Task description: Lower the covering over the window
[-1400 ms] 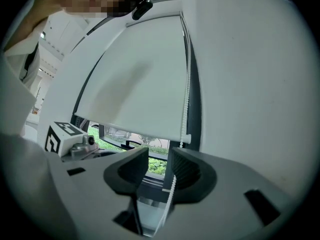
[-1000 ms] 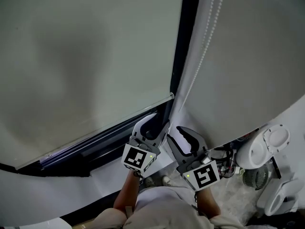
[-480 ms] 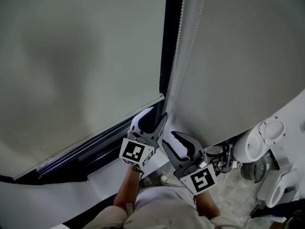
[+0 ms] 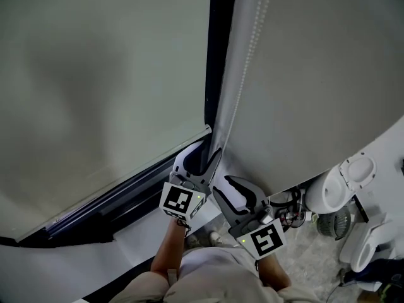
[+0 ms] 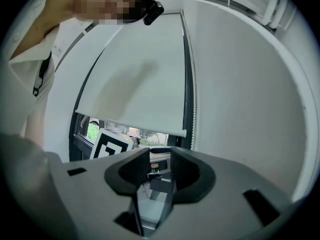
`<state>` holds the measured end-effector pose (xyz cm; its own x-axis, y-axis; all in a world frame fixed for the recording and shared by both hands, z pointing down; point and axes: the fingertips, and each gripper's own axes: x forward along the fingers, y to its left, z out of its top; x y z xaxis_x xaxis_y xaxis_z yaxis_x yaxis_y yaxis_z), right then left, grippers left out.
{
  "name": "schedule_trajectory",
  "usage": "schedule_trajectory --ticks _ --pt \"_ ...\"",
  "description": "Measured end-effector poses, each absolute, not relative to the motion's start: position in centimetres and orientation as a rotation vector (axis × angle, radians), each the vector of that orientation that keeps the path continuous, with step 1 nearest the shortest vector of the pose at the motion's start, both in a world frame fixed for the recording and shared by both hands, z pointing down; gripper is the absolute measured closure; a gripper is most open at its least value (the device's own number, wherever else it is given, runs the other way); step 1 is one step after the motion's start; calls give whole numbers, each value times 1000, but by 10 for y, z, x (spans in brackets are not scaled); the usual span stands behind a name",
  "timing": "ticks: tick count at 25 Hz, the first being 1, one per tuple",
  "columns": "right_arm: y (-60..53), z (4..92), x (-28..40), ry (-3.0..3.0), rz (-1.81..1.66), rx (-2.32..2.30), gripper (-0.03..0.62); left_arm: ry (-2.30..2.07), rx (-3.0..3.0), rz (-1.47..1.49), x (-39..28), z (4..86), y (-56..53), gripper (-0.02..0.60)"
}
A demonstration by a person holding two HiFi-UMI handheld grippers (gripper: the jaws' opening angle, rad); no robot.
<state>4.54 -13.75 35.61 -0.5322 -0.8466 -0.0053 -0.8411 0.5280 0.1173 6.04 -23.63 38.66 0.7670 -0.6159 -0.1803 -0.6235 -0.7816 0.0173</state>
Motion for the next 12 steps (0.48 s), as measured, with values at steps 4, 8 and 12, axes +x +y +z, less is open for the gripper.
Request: schedule_trajectory --ticks 4,8,12 --pt "-138 358 44 -2695 -163 1492 468 1014 -2914 288 59 386 -235 425" --pt "-138 357 49 -2695 -159 1489 470 1001 -2923 272 68 389 -239 425" --pt "-137 358 50 -2698 -154 1489 471 988 -2923 249 77 387 -240 426"
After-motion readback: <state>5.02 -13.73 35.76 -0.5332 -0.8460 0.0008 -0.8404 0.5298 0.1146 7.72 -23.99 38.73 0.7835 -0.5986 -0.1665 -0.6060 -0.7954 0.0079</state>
